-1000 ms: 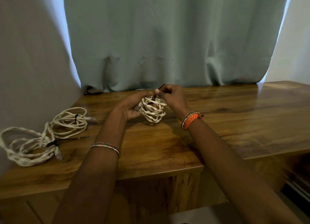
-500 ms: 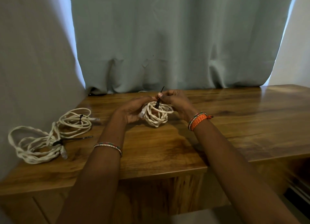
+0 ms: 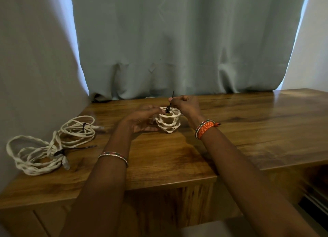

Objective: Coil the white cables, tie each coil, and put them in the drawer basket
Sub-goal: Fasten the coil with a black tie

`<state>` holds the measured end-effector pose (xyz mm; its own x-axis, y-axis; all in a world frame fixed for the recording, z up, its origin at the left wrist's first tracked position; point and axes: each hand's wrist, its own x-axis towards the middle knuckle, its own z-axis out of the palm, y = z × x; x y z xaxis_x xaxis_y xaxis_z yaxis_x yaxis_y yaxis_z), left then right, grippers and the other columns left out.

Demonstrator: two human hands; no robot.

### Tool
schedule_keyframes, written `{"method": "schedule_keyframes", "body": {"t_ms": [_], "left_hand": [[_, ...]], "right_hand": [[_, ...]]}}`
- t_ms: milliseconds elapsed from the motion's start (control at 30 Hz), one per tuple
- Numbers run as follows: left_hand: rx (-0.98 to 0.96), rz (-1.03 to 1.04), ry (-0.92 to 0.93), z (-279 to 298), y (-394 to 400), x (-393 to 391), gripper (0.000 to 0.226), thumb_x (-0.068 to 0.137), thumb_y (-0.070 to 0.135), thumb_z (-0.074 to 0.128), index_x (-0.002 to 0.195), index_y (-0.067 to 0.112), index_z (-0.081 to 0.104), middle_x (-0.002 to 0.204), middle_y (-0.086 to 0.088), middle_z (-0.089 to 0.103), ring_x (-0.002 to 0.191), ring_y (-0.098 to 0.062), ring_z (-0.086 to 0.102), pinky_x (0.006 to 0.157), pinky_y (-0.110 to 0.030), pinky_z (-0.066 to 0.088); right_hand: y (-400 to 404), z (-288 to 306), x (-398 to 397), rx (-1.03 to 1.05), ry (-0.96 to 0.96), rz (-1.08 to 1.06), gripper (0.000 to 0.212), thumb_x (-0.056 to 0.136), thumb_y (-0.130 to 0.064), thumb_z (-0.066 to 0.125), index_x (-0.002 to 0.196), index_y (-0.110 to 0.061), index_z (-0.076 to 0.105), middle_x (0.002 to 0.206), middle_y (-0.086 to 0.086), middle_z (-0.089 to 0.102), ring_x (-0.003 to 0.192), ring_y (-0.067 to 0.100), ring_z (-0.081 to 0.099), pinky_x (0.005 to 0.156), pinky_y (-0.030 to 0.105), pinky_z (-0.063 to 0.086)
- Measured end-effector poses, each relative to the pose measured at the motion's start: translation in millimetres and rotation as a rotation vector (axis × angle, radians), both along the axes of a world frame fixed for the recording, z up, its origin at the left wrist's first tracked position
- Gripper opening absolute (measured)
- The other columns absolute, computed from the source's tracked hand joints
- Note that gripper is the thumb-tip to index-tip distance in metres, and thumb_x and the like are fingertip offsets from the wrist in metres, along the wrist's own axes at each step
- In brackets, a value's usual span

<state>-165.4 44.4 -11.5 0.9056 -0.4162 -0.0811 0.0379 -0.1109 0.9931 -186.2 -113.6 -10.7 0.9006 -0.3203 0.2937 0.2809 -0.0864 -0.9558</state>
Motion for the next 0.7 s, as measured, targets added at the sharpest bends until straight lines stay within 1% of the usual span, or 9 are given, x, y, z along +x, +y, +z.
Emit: {"method": "schedule_keyframes", "body": {"t_ms": [100, 233, 300, 333, 400, 467, 533, 633, 700], "left_hand": [[0.019, 0.063, -0.048, -1, -6, -2, 0.005, 0.088, 0.014, 0.055, 0.088, 0.017, 0.059, 0.087, -0.005, 0.064, 0.081, -0.019, 0.061, 0.067, -0.032, 0.055], [0.050, 0.031, -0.092, 0, -5, -4, 0.019, 0.088, 0.009, 0.050, 0.096, 0.021, 0.063, 0.084, -0.003, 0.063, 0.074, -0.016, 0.059, 0.055, -0.025, 0.052], [0.038, 0.008, -0.105, 1, -5, -5, 0.026, 0.090, 0.007, 0.046, 0.101, 0.023, 0.064, 0.082, -0.002, 0.063, 0.070, -0.014, 0.058, 0.051, -0.021, 0.051], [0.036, 0.000, -0.117, 1, -6, -7, 0.025, 0.092, 0.009, 0.046, 0.101, 0.023, 0.064, 0.080, -0.001, 0.063, 0.067, -0.013, 0.057, 0.048, -0.019, 0.049], [0.023, -0.011, -0.134, -1, -6, -7, 0.017, 0.096, 0.022, 0.048, 0.100, 0.022, 0.064, 0.074, 0.001, 0.063, 0.060, -0.012, 0.055, 0.045, -0.017, 0.042], [-0.036, -0.014, -0.149, -4, -7, -5, 0.022, 0.093, 0.032, 0.053, 0.100, 0.015, 0.065, 0.071, 0.000, 0.065, 0.057, -0.011, 0.057, 0.047, -0.017, 0.042], [-0.086, 0.020, -0.178, -5, -7, -2, 0.026, 0.090, 0.030, 0.058, 0.098, 0.007, 0.066, 0.076, -0.004, 0.067, 0.063, -0.013, 0.060, 0.053, -0.018, 0.047], [-0.101, 0.045, -0.206, -6, -6, 1, 0.023, 0.086, 0.029, 0.064, 0.091, 0.007, 0.068, 0.082, -0.008, 0.067, 0.069, -0.017, 0.061, 0.064, -0.024, 0.049], [-0.111, 0.014, -0.184, -5, -3, 4, 0.024, 0.085, 0.029, 0.065, 0.094, 0.007, 0.068, 0.084, -0.008, 0.068, 0.072, -0.018, 0.062, 0.068, -0.027, 0.049]], "right_hand": [[3, -1, 1, -0.011, -0.011, 0.007, 0.006, 0.082, -0.011, 0.071, 0.082, -0.007, 0.065, 0.076, 0.005, 0.067, 0.066, 0.012, 0.064, 0.058, 0.019, 0.050], [4, 1, 0, -0.069, -0.059, -0.012, 0.010, 0.081, -0.009, 0.071, 0.076, -0.012, 0.063, 0.074, 0.005, 0.067, 0.067, 0.014, 0.064, 0.062, 0.023, 0.050], [3, 1, -2, -0.122, -0.082, -0.013, 0.012, 0.081, -0.008, 0.072, 0.075, -0.014, 0.063, 0.077, 0.009, 0.069, 0.070, 0.017, 0.066, 0.062, 0.025, 0.052], [4, 1, -2, -0.150, -0.101, -0.017, 0.012, 0.080, -0.007, 0.072, 0.076, -0.014, 0.063, 0.078, 0.011, 0.070, 0.070, 0.018, 0.067, 0.062, 0.025, 0.053], [5, 1, -4, -0.200, -0.139, -0.040, 0.011, 0.078, -0.006, 0.074, 0.082, -0.011, 0.065, 0.077, 0.011, 0.070, 0.069, 0.018, 0.068, 0.060, 0.026, 0.055], [7, 1, -5, -0.276, -0.187, -0.089, 0.011, 0.077, -0.007, 0.074, 0.085, -0.009, 0.067, 0.076, 0.010, 0.070, 0.069, 0.018, 0.069, 0.059, 0.026, 0.056], [9, 2, -6, -0.357, -0.249, -0.121, 0.008, 0.076, -0.007, 0.073, 0.082, -0.008, 0.069, 0.072, 0.007, 0.070, 0.067, 0.017, 0.069, 0.058, 0.025, 0.056], [12, 3, -8, -0.410, -0.300, -0.114, 0.004, 0.077, -0.004, 0.072, 0.080, -0.007, 0.071, 0.071, 0.004, 0.069, 0.065, 0.015, 0.068, 0.058, 0.024, 0.056], [13, 5, -10, -0.369, -0.298, -0.091, 0.006, 0.077, -0.004, 0.072, 0.078, -0.009, 0.069, 0.071, 0.006, 0.069, 0.064, 0.016, 0.069, 0.060, 0.026, 0.057]]}}
